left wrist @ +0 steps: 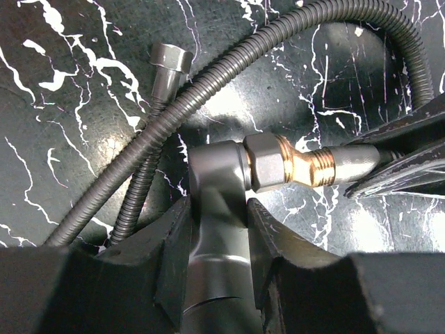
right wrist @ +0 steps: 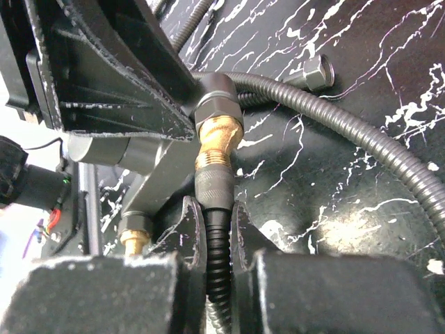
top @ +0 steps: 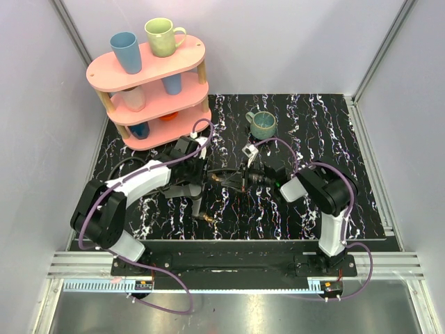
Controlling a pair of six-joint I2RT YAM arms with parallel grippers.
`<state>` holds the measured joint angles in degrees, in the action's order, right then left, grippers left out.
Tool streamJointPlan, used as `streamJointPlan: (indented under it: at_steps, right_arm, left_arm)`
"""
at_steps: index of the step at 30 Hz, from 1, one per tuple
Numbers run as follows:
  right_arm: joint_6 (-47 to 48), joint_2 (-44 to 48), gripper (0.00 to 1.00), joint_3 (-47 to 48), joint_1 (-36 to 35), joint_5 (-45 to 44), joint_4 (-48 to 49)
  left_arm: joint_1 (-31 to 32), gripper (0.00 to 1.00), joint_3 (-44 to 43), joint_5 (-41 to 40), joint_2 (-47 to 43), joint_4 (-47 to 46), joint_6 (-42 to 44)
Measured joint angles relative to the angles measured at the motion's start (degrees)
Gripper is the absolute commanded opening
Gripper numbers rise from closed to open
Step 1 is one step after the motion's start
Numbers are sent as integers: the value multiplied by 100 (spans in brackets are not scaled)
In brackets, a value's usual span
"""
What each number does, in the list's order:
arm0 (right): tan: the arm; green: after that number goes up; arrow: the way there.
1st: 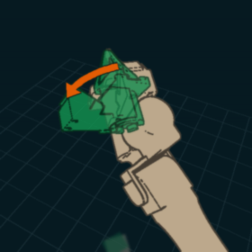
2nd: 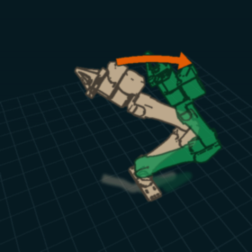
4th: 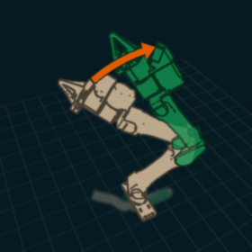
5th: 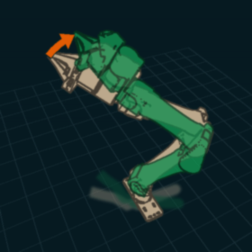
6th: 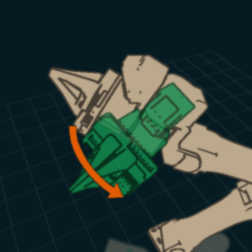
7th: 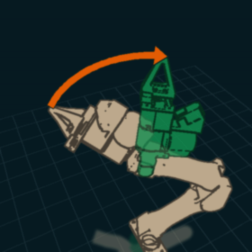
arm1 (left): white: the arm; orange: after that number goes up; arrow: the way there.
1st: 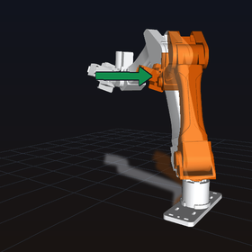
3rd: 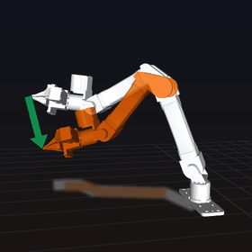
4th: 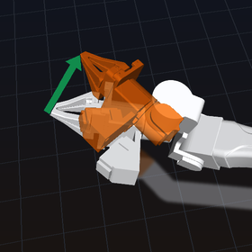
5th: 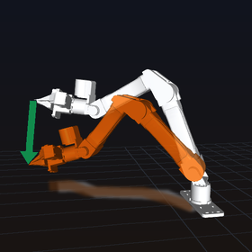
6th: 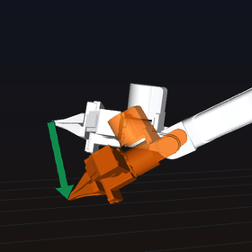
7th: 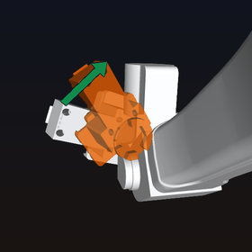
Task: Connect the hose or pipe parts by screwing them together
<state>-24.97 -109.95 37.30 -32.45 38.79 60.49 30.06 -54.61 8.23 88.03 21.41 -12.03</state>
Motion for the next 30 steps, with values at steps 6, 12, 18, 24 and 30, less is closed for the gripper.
streamJointPlan:
  at_steps: [6, 12, 18, 24, 30]
  right_arm:
    - [-1084, -417, 0, 0, 31, -7, 623]
    - [-2190, -557, 0, 0, 37, -98, 892]
    - [-3296, -688, 0, 0, 35, -256, 1060]
    - [-4452, -804, 0, -39, 33, -535, 1300]
    - [-5184, -1172, 12, -46, 42, -833, 1318]
  left_arm:
    - [-13, 0, 337, -127, -208, -354, -181]
    - [-13, 0, 599, -227, -428, -647, -352]
    - [-13, 0, 837, -348, -601, -964, -531]
    - [-13, 0, 1014, -457, -743, -1248, -636]
    - [105, 0, 1130, -50, -914, -1768, -789]
